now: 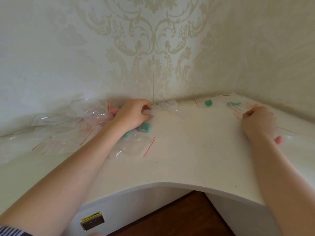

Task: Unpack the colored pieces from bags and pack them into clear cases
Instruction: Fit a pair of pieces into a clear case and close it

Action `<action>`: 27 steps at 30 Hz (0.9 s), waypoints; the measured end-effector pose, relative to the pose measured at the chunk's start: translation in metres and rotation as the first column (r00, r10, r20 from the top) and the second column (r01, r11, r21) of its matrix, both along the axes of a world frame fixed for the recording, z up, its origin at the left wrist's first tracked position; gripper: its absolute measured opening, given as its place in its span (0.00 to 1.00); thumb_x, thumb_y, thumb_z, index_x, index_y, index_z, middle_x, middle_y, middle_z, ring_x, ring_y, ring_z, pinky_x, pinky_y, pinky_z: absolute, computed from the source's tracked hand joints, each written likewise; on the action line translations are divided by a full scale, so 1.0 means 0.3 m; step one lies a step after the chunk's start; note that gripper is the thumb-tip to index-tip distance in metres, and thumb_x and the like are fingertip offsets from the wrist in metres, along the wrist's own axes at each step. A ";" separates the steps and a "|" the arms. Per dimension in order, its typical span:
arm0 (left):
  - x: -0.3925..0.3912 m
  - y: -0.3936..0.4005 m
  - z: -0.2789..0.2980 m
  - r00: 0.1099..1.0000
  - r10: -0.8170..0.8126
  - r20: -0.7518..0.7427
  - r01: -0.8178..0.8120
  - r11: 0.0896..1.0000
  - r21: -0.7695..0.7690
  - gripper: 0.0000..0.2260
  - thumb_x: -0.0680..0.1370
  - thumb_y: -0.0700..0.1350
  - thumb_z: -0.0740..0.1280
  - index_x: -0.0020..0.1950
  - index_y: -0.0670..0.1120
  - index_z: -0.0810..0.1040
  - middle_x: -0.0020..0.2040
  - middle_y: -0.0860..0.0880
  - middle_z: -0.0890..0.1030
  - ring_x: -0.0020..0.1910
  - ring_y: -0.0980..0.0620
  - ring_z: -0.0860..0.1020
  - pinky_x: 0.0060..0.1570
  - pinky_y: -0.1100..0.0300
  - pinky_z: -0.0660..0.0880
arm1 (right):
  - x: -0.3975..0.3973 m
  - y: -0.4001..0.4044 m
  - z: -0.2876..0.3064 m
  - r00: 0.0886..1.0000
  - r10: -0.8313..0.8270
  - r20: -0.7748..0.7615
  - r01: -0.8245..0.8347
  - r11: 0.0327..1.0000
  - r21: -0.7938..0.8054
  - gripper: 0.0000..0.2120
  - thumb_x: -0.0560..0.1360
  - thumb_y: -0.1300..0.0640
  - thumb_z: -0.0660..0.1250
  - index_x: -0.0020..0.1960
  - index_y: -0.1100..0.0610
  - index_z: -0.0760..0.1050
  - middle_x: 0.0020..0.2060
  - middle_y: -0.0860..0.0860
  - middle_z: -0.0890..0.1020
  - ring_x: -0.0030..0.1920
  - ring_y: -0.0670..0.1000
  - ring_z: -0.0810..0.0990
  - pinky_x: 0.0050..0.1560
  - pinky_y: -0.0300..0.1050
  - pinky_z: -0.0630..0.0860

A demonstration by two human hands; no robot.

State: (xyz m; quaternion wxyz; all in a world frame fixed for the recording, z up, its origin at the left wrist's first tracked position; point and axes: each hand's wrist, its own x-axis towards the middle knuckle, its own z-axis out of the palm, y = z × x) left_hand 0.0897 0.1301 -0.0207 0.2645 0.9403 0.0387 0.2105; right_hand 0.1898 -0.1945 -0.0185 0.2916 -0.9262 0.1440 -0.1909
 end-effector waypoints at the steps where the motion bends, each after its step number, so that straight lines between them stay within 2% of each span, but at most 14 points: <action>1: 0.000 -0.002 0.001 1.000 -0.006 0.004 0.006 1.000 -0.002 0.08 0.70 0.45 0.74 0.46 0.50 0.79 0.40 0.57 0.77 0.46 0.53 0.79 0.51 0.54 0.76 | 0.002 0.001 -0.001 0.999 0.032 -0.006 -0.032 0.999 -0.005 0.13 0.77 0.57 0.63 0.60 0.59 0.76 0.58 0.63 0.76 0.62 0.62 0.71 0.55 0.54 0.68; 4: -0.002 -0.015 0.004 0.999 -0.044 0.016 0.045 0.997 -0.058 0.08 0.70 0.42 0.74 0.45 0.51 0.79 0.41 0.57 0.78 0.46 0.55 0.79 0.51 0.59 0.76 | 0.020 -0.001 -0.017 0.987 0.154 -0.043 -0.155 0.988 -0.028 0.17 0.75 0.52 0.68 0.61 0.57 0.75 0.59 0.61 0.77 0.65 0.62 0.69 0.60 0.53 0.68; 6: -0.005 -0.025 0.008 0.997 -0.070 0.018 0.072 0.993 -0.092 0.09 0.71 0.39 0.73 0.46 0.50 0.79 0.43 0.56 0.79 0.47 0.57 0.79 0.49 0.68 0.73 | 0.033 0.000 -0.026 0.982 0.189 -0.026 -0.190 0.980 -0.050 0.15 0.74 0.54 0.68 0.59 0.57 0.76 0.58 0.60 0.78 0.64 0.62 0.70 0.61 0.53 0.69; 8: -0.008 -0.031 0.012 0.997 -0.081 0.011 0.081 0.993 -0.091 0.09 0.71 0.37 0.72 0.47 0.49 0.79 0.44 0.56 0.79 0.47 0.58 0.78 0.44 0.75 0.69 | 0.039 0.003 -0.028 0.984 0.176 0.030 -0.175 0.984 -0.039 0.10 0.75 0.60 0.65 0.55 0.58 0.79 0.57 0.60 0.78 0.60 0.62 0.73 0.56 0.51 0.71; 12: -0.012 -0.035 0.011 0.997 -0.079 -0.015 0.078 0.993 -0.083 0.09 0.72 0.38 0.71 0.49 0.49 0.79 0.44 0.57 0.79 0.48 0.59 0.77 0.42 0.76 0.66 | 0.041 0.001 -0.028 0.979 0.162 0.121 -0.161 0.987 -0.015 0.12 0.72 0.68 0.58 0.45 0.59 0.79 0.51 0.62 0.80 0.46 0.63 0.76 0.45 0.45 0.68; 16: -0.015 -0.043 0.018 0.996 -0.084 0.005 0.084 0.990 -0.111 0.09 0.71 0.38 0.72 0.48 0.49 0.79 0.44 0.57 0.80 0.49 0.58 0.79 0.42 0.78 0.67 | 0.037 0.017 -0.015 0.935 0.158 0.316 -0.209 0.969 0.134 0.13 0.73 0.68 0.59 0.50 0.60 0.80 0.47 0.58 0.82 0.49 0.59 0.78 0.46 0.42 0.68; 18: -0.017 -0.049 0.023 0.994 -0.107 0.019 0.109 0.984 -0.142 0.08 0.71 0.39 0.73 0.47 0.48 0.79 0.45 0.55 0.81 0.49 0.58 0.80 0.46 0.76 0.70 | 0.035 0.039 0.004 0.899 0.142 0.414 -0.271 0.924 0.271 0.11 0.73 0.65 0.62 0.51 0.58 0.80 0.43 0.56 0.82 0.46 0.54 0.78 0.45 0.41 0.70; 20: -0.020 -0.060 0.026 0.992 -0.124 0.018 0.125 0.982 -0.144 0.07 0.71 0.43 0.74 0.47 0.49 0.80 0.48 0.53 0.82 0.51 0.58 0.79 0.53 0.69 0.72 | 0.025 0.078 0.022 0.876 0.157 0.456 -0.376 0.814 0.442 0.10 0.70 0.63 0.65 0.50 0.56 0.80 0.39 0.52 0.81 0.42 0.50 0.79 0.47 0.46 0.75; 21: -0.022 -0.070 0.028 0.993 -0.117 0.024 0.119 0.983 -0.137 0.07 0.70 0.45 0.75 0.47 0.50 0.80 0.48 0.54 0.82 0.51 0.59 0.79 0.54 0.68 0.72 | 0.016 0.106 0.024 0.861 0.192 0.472 -0.434 0.762 0.481 0.10 0.70 0.63 0.66 0.50 0.56 0.80 0.38 0.51 0.81 0.39 0.46 0.79 0.48 0.45 0.76; 23: -0.025 -0.101 0.040 0.992 -0.104 0.071 0.116 0.974 -0.193 0.08 0.70 0.49 0.75 0.46 0.49 0.81 0.46 0.57 0.82 0.48 0.63 0.78 0.49 0.74 0.69 | -0.025 0.182 0.022 0.809 0.323 0.490 -0.544 0.726 0.420 0.07 0.71 0.65 0.68 0.49 0.58 0.80 0.35 0.48 0.80 0.34 0.37 0.77 0.43 0.34 0.75; 24: -0.028 -0.125 0.050 0.988 -0.116 0.100 0.140 0.950 -0.280 0.08 0.70 0.49 0.75 0.45 0.48 0.82 0.43 0.57 0.82 0.45 0.64 0.78 0.46 0.75 0.69 | -0.054 0.224 0.019 0.768 0.408 0.494 -0.608 0.707 0.361 0.06 0.72 0.65 0.69 0.47 0.58 0.80 0.35 0.46 0.80 0.33 0.36 0.76 0.40 0.30 0.72; 25: -0.029 -0.149 0.058 0.984 -0.135 0.118 0.171 0.907 -0.385 0.08 0.70 0.49 0.75 0.43 0.47 0.82 0.41 0.55 0.83 0.42 0.63 0.79 0.44 0.74 0.72 | -0.084 0.266 0.014 0.718 0.492 0.492 -0.672 0.673 0.309 0.05 0.72 0.65 0.70 0.45 0.56 0.80 0.36 0.45 0.80 0.34 0.36 0.76 0.39 0.29 0.72; 27: -0.030 -0.191 0.065 0.982 -0.157 0.104 0.188 0.807 -0.559 0.08 0.70 0.49 0.76 0.41 0.45 0.82 0.39 0.48 0.84 0.40 0.56 0.82 0.44 0.63 0.77 | -0.145 0.329 0.005 0.617 0.637 0.461 -0.777 0.587 0.229 0.08 0.73 0.66 0.69 0.44 0.53 0.78 0.38 0.43 0.81 0.39 0.38 0.78 0.41 0.30 0.74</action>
